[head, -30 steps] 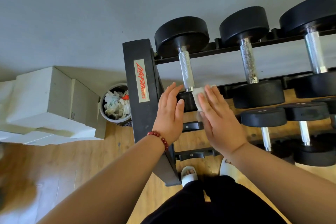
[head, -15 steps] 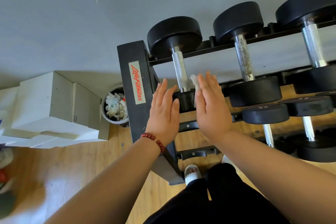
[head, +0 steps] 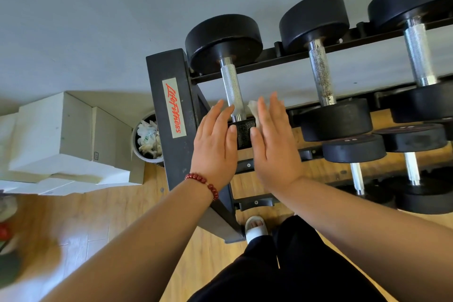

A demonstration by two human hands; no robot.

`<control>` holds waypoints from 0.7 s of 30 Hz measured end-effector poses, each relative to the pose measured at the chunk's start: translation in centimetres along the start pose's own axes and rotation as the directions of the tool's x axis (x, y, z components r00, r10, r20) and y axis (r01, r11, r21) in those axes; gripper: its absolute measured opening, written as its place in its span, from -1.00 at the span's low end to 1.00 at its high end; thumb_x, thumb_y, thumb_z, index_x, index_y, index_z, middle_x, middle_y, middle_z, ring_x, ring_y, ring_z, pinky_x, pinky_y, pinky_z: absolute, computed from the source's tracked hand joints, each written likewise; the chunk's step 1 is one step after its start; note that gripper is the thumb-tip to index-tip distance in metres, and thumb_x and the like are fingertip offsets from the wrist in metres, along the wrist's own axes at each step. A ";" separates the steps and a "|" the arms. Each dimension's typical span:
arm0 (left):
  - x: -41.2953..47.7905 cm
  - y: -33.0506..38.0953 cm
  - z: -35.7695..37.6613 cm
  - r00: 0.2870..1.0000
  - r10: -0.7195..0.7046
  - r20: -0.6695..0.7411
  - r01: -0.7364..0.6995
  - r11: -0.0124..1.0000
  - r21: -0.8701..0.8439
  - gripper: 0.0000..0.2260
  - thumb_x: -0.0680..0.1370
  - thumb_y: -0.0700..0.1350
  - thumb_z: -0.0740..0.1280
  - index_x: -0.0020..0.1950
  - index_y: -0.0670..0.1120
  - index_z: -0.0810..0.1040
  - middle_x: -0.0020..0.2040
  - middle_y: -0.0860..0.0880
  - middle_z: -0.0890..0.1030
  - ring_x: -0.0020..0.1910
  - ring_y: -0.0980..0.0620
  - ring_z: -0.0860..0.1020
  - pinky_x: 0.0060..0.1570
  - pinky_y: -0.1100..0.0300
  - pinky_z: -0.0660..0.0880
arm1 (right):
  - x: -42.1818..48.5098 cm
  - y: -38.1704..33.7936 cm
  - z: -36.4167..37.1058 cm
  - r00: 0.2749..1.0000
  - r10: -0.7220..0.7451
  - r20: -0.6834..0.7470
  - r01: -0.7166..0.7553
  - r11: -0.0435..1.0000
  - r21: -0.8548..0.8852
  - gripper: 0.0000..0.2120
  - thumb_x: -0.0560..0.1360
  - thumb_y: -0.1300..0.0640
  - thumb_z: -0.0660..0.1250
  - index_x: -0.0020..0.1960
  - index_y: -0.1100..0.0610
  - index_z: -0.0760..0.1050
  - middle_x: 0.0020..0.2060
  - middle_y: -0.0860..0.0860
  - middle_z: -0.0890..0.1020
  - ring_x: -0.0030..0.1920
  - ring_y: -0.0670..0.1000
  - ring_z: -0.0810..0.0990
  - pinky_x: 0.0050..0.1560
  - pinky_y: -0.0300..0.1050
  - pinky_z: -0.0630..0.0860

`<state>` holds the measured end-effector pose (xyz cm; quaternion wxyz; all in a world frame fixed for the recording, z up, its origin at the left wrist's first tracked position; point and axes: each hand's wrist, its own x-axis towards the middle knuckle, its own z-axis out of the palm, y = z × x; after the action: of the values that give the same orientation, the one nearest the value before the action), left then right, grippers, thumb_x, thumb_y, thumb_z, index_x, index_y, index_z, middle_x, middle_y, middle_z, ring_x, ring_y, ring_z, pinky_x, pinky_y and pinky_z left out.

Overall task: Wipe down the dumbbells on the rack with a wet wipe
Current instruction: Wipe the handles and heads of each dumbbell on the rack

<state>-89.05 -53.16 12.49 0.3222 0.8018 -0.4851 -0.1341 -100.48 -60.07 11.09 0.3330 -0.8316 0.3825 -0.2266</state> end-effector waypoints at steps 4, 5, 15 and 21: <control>0.5 0.6 -0.7 1.000 0.027 0.016 -0.028 0.996 0.086 -0.48 0.62 0.11 -0.12 0.46 -0.02 0.37 0.44 0.02 0.41 0.44 0.06 0.29 0.48 0.09 0.13 | -0.4 0.9 0.2 1.000 -0.017 0.001 0.017 0.997 0.080 -0.51 0.66 -0.05 -0.11 0.57 0.00 -0.05 0.55 -0.10 -0.05 0.56 -0.10 -0.16 0.49 -0.33 -0.23; 0.6 0.7 -0.7 0.998 0.065 0.025 -0.067 0.991 0.115 -0.49 0.63 0.09 -0.11 0.46 -0.04 0.39 0.41 0.00 0.44 0.42 0.04 0.32 0.46 0.11 0.14 | 0.1 1.2 0.2 0.999 0.030 -0.023 -0.026 0.986 0.164 -0.52 0.67 -0.04 -0.09 0.56 0.01 0.01 0.54 -0.10 0.03 0.55 -0.13 -0.10 0.51 -0.29 -0.17; 0.8 0.2 0.7 0.988 0.149 -0.049 -0.140 0.977 0.162 -0.56 0.65 -0.02 -0.02 0.42 -0.14 0.43 0.39 -0.09 0.47 0.41 -0.11 0.37 0.44 0.01 0.23 | 0.2 2.2 -0.3 0.997 0.062 -0.043 -0.044 0.941 0.335 -0.60 0.68 0.02 -0.06 0.51 -0.05 0.04 0.50 -0.18 0.11 0.55 -0.16 0.00 0.55 -0.18 -0.02; 0.8 0.1 0.6 0.987 0.152 -0.042 -0.143 0.974 0.175 -0.56 0.65 -0.03 -0.02 0.43 -0.14 0.42 0.40 -0.10 0.46 0.43 -0.11 0.36 0.45 0.05 0.18 | -0.7 1.1 0.2 0.999 0.042 -0.021 -0.034 0.958 0.286 -0.58 0.65 -0.05 -0.10 0.50 -0.08 0.02 0.50 -0.22 0.05 0.53 -0.24 -0.09 0.49 -0.36 -0.11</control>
<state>-89.00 -54.11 12.16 0.2744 0.7918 -0.5439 -0.0453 -101.27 -59.98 10.09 0.4485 -0.7642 0.3661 -0.2843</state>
